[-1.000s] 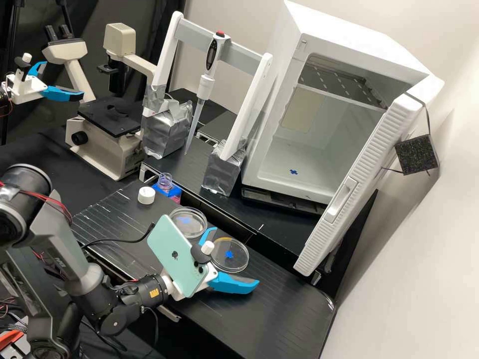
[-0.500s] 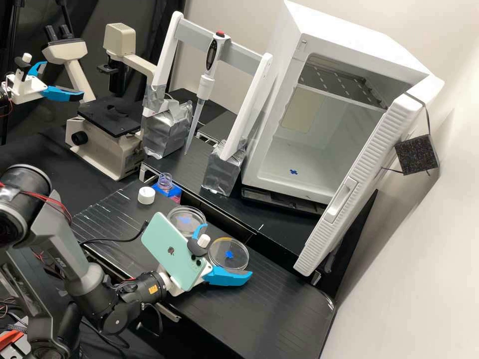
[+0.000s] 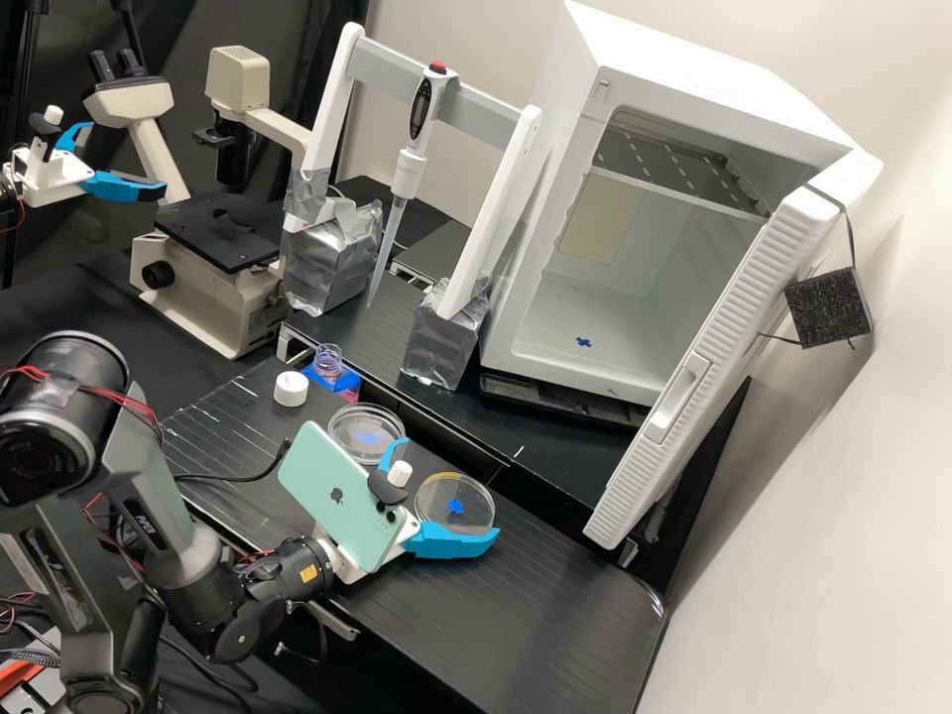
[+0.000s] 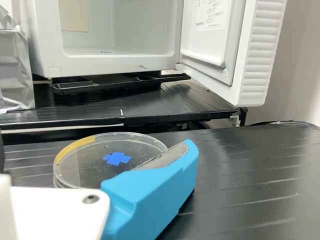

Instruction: Close the lid

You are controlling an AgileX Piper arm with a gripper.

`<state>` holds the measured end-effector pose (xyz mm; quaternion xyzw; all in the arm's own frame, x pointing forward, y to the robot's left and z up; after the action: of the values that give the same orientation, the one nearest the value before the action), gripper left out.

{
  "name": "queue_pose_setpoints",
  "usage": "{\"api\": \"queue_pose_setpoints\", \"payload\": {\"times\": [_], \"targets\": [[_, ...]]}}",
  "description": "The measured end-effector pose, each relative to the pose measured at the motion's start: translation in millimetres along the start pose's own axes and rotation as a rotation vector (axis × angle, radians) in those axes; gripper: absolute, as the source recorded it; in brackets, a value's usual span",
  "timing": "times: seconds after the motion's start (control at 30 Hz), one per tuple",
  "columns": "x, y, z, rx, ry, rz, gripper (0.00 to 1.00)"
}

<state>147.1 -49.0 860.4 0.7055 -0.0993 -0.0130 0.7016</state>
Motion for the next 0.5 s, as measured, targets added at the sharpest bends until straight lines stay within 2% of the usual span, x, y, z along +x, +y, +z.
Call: {"api": "queue_pose_setpoints", "payload": {"times": [0.2,0.5], "targets": [[1.1,-0.4,0.6,0.008,0.002,0.004,0.00],[2.3,-0.9,2.4,-0.012,0.005,0.009,0.00]]}}
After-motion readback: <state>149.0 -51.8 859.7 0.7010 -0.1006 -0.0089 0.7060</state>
